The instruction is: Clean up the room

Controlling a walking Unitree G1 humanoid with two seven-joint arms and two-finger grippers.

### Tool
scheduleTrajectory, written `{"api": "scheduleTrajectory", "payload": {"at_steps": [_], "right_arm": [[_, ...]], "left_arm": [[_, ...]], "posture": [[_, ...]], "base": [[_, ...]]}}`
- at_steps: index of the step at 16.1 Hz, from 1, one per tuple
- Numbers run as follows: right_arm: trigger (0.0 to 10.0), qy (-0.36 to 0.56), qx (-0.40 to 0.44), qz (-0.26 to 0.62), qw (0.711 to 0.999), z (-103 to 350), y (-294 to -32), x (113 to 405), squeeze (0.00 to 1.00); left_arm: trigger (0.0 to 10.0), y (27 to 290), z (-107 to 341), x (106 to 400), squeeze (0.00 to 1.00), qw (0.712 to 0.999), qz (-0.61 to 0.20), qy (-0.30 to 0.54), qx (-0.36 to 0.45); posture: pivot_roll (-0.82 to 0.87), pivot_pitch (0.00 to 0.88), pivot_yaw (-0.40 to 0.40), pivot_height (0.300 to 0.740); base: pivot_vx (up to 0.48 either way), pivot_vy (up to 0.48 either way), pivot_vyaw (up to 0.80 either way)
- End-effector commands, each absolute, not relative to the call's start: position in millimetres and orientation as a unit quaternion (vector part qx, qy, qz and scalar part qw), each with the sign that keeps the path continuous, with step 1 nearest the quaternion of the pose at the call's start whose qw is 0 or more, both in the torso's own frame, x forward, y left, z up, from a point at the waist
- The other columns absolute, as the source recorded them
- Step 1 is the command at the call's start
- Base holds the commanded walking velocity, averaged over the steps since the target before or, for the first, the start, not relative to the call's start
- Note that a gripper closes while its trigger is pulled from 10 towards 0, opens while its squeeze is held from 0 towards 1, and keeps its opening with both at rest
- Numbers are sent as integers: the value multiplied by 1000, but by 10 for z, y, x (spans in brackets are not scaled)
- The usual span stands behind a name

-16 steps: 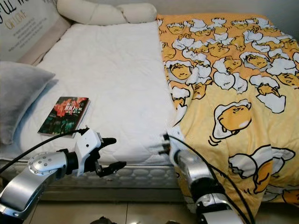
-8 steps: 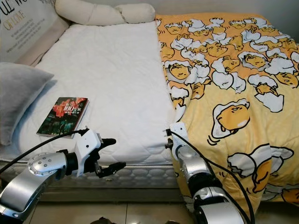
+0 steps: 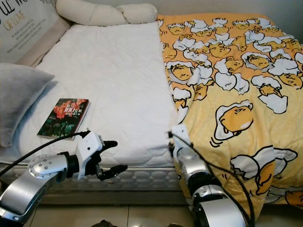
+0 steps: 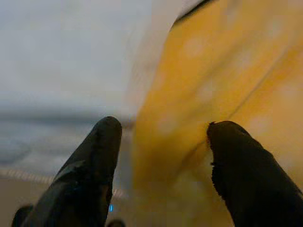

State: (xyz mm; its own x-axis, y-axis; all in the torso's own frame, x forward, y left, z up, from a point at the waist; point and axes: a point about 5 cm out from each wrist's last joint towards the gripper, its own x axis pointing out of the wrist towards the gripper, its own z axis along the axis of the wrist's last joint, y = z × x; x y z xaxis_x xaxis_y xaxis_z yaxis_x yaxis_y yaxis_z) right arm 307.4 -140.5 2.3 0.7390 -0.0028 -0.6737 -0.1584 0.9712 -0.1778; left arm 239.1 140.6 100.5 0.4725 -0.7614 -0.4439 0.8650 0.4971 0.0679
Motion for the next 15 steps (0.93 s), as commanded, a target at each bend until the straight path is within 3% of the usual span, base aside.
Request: {"api": "scheduleTrajectory", "payload": {"at_steps": [1, 2, 3, 4, 15], "right_arm": [[10000, 362, -131, 45, 922, 22, -1384, 3083, 243], [10000, 365, -139, 43, 920, 8, -1386, 3074, 0], [4627, 362, -143, 34, 920, 15, -1396, 3086, 0], [0, 361, -143, 29, 921, 26, -1402, 3098, 0], [0, 371, -148, 9, 917, 31, -1516, 3111, 0]], "left_arm": [[10000, 1401, 1032, 2390, 0, 843, -483, 179, 156], [10000, 1398, 1031, 2394, 0, 842, -484, 179, 156], [10000, 1392, 1035, 2404, 0, 842, -484, 178, 157], [10000, 1390, 1037, 2409, 0, 842, -484, 178, 158], [10000, 1390, 1045, 2397, 0, 842, -483, 180, 159]], "posture": [[57, 25, 54, 740], [58, 26, 54, 740], [63, 30, 54, 740], [67, 34, 52, 740], [83, 51, 47, 740]], "base": [[0, 0, 0], [0, 0, 0], [0, 0, 0], [0, 0, 0], [0, 0, 0]]}}
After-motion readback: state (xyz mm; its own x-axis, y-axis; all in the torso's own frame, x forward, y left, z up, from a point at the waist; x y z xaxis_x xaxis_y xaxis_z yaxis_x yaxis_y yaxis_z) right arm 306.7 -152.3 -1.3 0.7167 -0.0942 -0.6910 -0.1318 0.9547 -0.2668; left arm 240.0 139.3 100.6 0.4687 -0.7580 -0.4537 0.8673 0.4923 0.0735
